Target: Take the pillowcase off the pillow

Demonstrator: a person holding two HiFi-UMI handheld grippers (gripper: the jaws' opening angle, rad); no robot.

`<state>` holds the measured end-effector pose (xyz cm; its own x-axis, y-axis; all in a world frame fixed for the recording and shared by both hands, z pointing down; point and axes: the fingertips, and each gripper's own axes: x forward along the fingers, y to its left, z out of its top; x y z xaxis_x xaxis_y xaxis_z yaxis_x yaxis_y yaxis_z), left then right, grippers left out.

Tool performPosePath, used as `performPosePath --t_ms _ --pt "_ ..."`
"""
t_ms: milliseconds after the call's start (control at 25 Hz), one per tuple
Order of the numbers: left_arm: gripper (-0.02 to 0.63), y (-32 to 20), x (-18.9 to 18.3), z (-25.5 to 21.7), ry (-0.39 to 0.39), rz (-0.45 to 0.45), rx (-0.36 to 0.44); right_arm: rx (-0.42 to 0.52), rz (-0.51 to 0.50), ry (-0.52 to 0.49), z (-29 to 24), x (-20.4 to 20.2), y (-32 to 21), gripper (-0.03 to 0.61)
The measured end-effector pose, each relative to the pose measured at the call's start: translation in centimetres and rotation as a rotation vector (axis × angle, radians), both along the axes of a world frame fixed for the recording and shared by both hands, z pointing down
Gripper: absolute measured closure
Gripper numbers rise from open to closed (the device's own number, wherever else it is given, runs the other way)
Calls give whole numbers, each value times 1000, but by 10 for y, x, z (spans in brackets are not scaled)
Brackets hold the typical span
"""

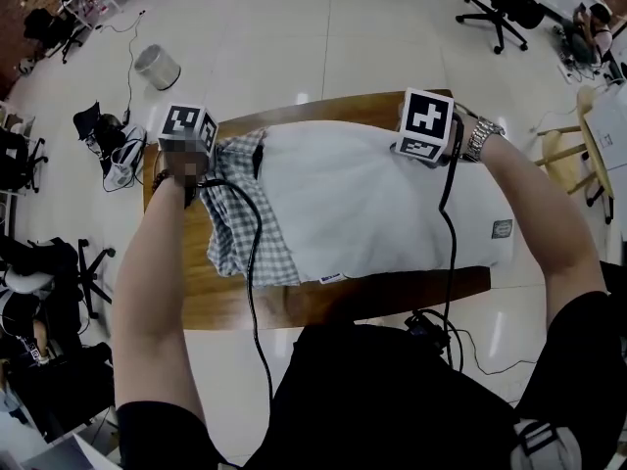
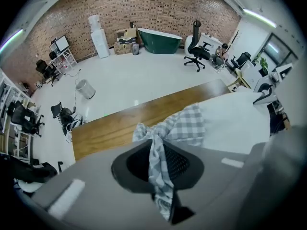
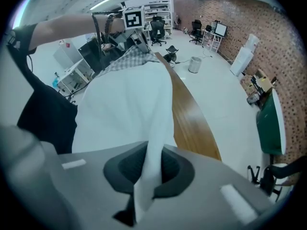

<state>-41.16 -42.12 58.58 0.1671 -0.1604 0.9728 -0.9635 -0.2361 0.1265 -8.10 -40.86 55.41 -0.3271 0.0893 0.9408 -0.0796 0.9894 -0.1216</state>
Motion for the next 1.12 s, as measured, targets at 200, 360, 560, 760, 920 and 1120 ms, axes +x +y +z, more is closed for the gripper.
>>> performPosePath --t_ms 200,360,560,760,920,1120 --pt "574 6 -16 1 -14 -19 30 81 -1 -8 3 -1 -7 531" --pt "551 8 -19 -3 -22 -14 98 150 -12 -45 -1 -7 -8 453" --pt "411 17 -12 -13 7 -27 196 276 -19 -146 -20 -18 -5 348" --pt "326 50 -7 -15 39 -42 249 340 -23 -235 -52 -38 30 330" --pt "295 84 4 -18 72 -46 286 324 -79 -260 -56 -54 80 302" --pt "287 127 34 -14 100 -70 315 303 -135 -294 -47 -61 134 296"
